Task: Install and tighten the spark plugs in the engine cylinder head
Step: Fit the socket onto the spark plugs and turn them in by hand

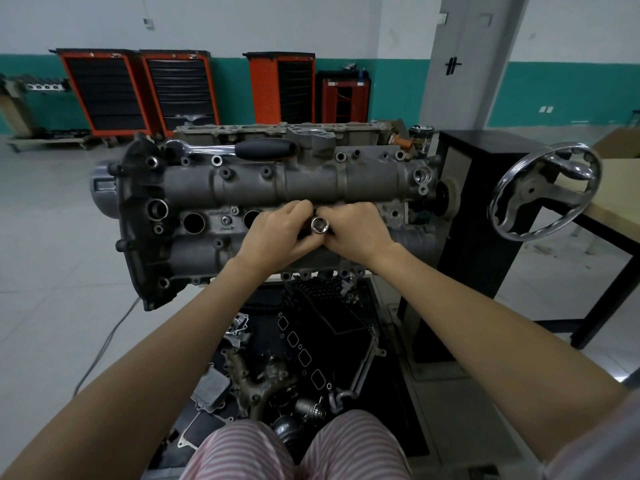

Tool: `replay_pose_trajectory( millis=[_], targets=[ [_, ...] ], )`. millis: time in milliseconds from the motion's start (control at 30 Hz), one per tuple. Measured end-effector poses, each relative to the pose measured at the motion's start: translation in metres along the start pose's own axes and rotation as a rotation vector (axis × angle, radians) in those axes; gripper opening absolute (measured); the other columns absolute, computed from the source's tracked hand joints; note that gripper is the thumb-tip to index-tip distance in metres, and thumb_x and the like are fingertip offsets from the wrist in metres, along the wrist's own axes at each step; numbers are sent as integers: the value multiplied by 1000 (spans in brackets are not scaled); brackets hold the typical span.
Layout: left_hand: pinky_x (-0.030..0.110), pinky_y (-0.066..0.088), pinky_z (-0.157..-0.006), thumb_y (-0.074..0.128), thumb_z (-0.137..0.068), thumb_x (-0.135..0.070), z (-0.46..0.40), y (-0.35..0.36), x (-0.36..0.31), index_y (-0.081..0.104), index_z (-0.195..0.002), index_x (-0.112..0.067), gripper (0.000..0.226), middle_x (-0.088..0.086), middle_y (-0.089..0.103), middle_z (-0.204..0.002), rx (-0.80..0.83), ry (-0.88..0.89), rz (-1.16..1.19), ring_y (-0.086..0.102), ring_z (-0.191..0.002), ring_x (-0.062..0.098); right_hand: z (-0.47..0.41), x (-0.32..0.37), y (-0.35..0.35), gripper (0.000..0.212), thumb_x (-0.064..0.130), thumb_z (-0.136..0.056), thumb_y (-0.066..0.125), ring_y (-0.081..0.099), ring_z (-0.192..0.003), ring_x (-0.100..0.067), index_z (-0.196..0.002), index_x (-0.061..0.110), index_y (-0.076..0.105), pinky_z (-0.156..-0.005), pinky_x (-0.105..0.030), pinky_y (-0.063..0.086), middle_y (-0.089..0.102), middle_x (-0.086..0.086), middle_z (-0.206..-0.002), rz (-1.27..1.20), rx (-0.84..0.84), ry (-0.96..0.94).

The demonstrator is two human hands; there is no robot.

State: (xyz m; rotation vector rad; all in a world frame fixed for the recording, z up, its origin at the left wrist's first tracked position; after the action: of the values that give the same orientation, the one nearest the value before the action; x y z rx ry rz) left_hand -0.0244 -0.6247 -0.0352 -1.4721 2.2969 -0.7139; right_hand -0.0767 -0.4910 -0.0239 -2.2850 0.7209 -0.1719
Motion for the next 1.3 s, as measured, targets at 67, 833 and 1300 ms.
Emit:
replay_pose_trajectory(
  millis=[67, 833, 1300],
  targets=[
    [24, 27, -42, 51, -83, -31, 0, 1, 1, 45, -64, -4, 34, 8, 49, -57, 2, 9, -12, 47, -43, 30, -1, 0, 1, 17, 13, -69, 72, 60, -50, -35, -60, 4, 61, -43, -32, 39, 63, -16, -57, 13, 22, 35],
    [23, 26, -41, 48, -84, -28, 0, 2, 0, 49, -63, -1, 34, 11, 49, -58, 7, 8, -34, 46, -40, 31, 0, -1, 2, 15, 15, -71, 70, 61, -53, -33, -65, 5, 60, -45, -30, 35, 64, -14, -60, 8, 14, 51],
    [24, 24, -44, 50, -84, -32, -1, 1, -1, 46, -67, -3, 34, 9, 51, -59, 28, -7, -39, 47, -42, 30, 1, -1, 1, 14, 13, -75, 66, 61, -58, -35, -66, 3, 62, -47, -32, 36, 65, -16, -64, -3, 67, 44]
  ],
)
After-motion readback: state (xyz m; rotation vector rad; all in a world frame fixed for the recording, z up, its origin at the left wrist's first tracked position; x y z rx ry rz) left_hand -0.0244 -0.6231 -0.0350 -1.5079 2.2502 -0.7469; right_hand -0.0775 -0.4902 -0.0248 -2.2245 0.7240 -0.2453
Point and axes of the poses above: each hand's wrist, its own z-axis away from the middle knuckle, its own y-axis out of the palm, x = y × z, the point moved 1 cm from there along -z, towards the middle knuckle
